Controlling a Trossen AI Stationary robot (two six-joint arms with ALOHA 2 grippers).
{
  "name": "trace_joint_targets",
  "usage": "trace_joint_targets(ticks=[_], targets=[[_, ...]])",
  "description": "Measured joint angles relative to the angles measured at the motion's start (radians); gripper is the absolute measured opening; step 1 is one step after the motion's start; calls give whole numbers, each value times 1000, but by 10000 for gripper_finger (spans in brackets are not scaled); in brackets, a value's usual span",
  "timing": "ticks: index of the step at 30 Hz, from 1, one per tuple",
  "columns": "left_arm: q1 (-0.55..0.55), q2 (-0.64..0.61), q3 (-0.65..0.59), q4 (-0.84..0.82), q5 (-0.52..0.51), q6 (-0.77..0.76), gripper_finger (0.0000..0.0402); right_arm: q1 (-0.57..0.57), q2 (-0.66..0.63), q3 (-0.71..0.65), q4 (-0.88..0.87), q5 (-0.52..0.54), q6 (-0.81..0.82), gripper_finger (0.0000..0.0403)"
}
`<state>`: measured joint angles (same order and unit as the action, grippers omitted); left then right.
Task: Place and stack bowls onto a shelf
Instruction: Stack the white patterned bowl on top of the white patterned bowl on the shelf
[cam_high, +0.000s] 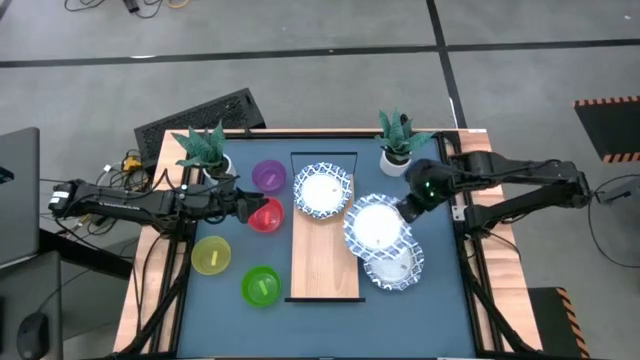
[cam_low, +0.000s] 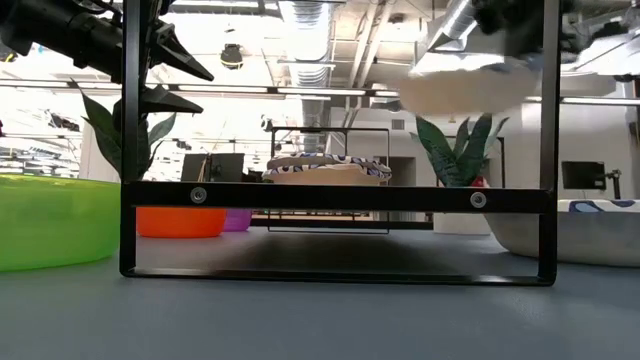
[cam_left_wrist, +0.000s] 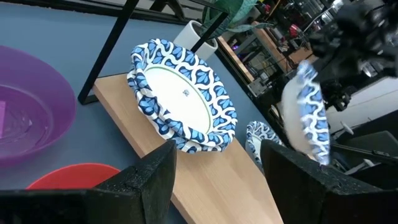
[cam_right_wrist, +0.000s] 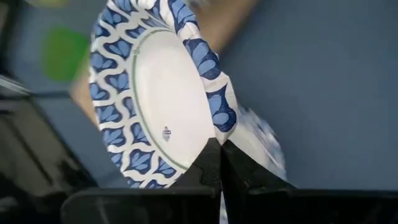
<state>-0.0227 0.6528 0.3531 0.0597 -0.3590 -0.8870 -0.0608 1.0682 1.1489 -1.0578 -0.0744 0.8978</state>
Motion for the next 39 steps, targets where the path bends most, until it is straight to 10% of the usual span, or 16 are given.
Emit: trace_joint_targets(ticks=[20,39], targets=[[0,0,0,-2,-17,2,218,-304,268,2,491,-137,-213,20],[0,0,0,-4,-20,3,218,-369,438,2,594,-260,-229,20]])
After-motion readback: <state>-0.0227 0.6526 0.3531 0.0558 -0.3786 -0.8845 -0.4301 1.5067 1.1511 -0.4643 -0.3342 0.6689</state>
